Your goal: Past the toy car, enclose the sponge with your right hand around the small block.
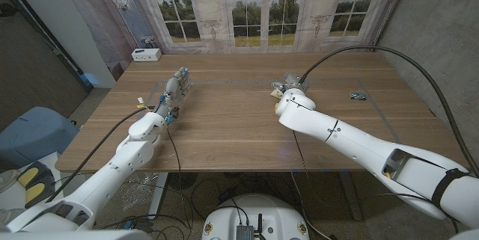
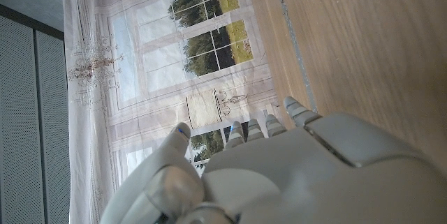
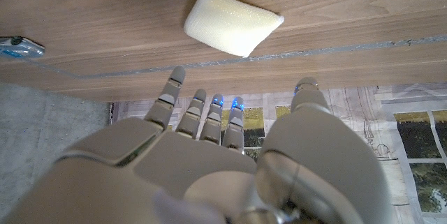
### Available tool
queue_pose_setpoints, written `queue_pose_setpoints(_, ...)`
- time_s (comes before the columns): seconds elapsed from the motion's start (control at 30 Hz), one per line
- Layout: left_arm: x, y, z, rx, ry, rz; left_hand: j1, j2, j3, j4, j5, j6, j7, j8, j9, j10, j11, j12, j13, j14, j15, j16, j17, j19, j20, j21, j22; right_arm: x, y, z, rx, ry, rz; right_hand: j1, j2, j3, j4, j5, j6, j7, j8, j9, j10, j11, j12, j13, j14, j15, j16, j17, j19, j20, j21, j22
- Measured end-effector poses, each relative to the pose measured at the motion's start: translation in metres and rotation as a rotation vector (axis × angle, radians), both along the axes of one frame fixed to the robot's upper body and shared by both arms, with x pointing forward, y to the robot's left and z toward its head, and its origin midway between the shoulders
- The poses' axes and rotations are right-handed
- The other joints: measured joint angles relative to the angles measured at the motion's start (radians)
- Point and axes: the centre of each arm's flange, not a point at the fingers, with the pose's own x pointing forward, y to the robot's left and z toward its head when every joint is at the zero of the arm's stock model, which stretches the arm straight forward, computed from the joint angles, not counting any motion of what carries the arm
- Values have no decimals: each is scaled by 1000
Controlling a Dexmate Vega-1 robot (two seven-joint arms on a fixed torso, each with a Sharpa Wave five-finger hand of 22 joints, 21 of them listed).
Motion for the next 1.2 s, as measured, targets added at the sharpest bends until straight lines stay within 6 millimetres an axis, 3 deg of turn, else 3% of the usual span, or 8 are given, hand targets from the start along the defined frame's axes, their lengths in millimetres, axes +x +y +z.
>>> queue_pose_setpoints(1.2, 8, 12, -3, -21, 9, 16, 0, 0, -4, -4, 0, -7, -6, 0, 0, -7, -4, 0, 0, 0, 0, 0, 0, 0, 0, 0, 0, 35, 30, 1, -57, 131, -145, -22, -22, -18, 2, 12, -12, -12, 0, 0, -41, -5, -3, 0, -33, 10, -8, 0, -28, 21, -34, 0)
